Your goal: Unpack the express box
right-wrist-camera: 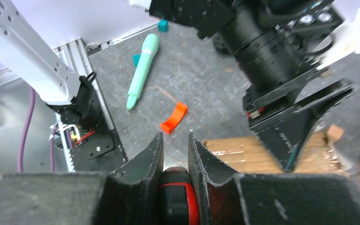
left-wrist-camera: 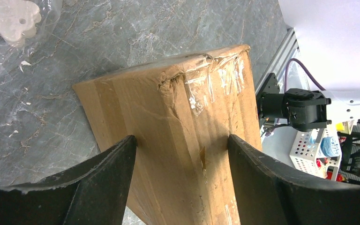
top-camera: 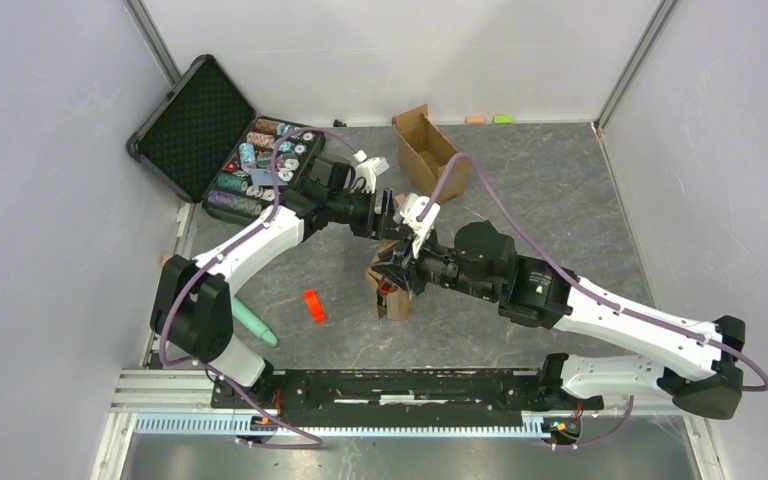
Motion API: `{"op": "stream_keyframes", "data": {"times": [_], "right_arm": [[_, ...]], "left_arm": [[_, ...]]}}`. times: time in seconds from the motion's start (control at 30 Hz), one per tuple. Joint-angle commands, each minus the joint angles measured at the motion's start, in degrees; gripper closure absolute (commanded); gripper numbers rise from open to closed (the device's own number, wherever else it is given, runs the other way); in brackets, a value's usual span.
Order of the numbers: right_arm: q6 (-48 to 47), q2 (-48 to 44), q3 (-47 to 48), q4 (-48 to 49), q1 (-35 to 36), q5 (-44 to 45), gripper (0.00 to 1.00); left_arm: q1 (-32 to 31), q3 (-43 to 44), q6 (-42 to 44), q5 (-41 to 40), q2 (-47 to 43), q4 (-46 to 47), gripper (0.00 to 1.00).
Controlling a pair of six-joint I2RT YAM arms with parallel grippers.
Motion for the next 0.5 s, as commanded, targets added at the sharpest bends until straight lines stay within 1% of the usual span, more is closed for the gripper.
{"op": "stream_keyframes", "data": {"times": [0.0, 0.23, 0.27, 0.47], "right_arm": [[-7.3, -0.1, 2.9, 0.2, -0.4, 3.2, 1.00], [-11.3, 0.4, 2.0, 5.0, -3.5, -1.9, 1.00], [-11.5, 0.2, 1.7, 5.6, -3.9, -2.0, 1.00], [-10.2, -0.6, -0.9, 8.2, -8.0, -9.3, 1.00]], "left_arm": [[0.3, -0.4, 6.6, -4.2, 2.8, -5.0, 0.24], [0.0, -0.4, 6.7, -3.8, 3.1, -5.0, 0.25], [0.1, -0.4, 6.7, -3.8, 3.1, -5.0, 0.25], [0.1, -0.6, 6.8, -3.5, 3.4, -5.0, 0.25]]}}
